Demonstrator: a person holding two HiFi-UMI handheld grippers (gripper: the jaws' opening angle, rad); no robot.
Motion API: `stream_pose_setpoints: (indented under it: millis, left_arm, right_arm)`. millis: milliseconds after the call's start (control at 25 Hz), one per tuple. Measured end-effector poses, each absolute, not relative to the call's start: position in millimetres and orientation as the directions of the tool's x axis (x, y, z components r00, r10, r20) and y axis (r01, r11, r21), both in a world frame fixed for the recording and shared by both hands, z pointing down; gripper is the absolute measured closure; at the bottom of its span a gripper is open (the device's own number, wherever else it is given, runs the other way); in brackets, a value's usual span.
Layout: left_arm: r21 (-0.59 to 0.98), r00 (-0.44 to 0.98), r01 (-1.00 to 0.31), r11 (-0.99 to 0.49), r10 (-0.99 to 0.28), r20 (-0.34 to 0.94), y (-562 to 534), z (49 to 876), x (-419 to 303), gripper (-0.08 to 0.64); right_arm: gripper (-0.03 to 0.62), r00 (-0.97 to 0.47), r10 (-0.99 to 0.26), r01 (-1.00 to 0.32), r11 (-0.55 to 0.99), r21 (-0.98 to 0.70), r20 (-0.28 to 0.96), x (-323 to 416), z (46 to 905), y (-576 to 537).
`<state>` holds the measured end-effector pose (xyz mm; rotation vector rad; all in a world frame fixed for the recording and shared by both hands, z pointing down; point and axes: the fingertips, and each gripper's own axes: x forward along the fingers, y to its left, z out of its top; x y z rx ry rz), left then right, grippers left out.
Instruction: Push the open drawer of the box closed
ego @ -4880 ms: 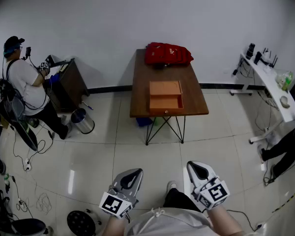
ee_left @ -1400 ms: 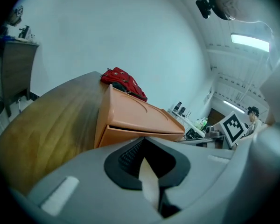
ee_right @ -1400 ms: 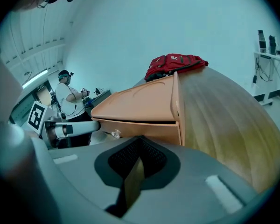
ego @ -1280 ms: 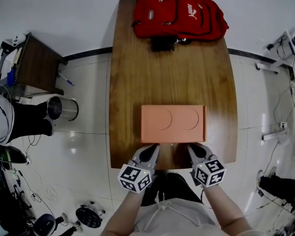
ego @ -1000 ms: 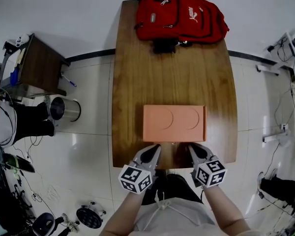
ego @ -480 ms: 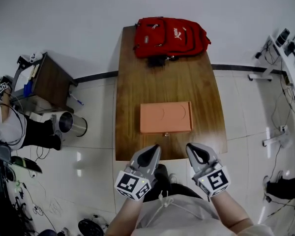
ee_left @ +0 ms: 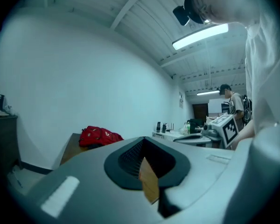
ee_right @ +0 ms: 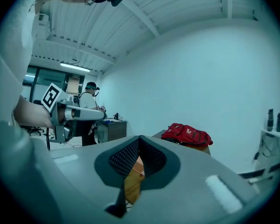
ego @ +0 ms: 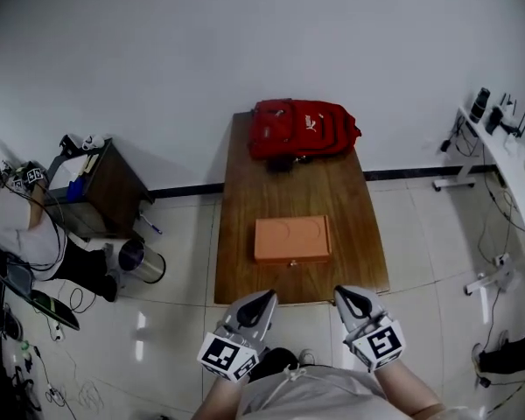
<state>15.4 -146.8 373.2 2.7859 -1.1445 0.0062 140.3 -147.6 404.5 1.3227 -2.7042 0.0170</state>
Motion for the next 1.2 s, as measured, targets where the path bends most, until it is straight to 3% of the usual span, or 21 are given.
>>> stream_pose_setpoints:
  millis: [200, 760, 960, 1200]
  left_arm:
    - [0.086, 0.718, -0.691, -0.717, -0.695, -0.026, -124.0, 332.8, 2.3, 0.555]
    - [0.132, 0.705, -0.702, -0.700, -0.709, -0.009, 42.4, 340.8, -66.4, 0.555]
    - [0.058, 0.738, -0.674, -0.736, -0.674, 0.031, 100.2, 344.9, -82.5, 0.555]
    - [0.132, 0.728, -0.682, -0.719, -0.684, 0.036, 141.3, 355.8, -90.1, 0.555]
  right_arm:
    - [0.589, -0.589, -0.802, -0.800, 0.596, 0.063, 0.101, 136.5, 390.2, -127.0]
    - [0.589, -0.559, -0.821, -0.829, 0.556, -0.055, 0.120, 83.2, 383.4, 34.8]
    - [0.589, -0.601, -0.788, -0.792, 0.609, 0.028, 0.131, 52.2, 372.7, 90.3]
    - [0.589, -0.594, -0.793, -0.795, 0.604, 0.049, 0.138, 44.6, 371.8, 138.8]
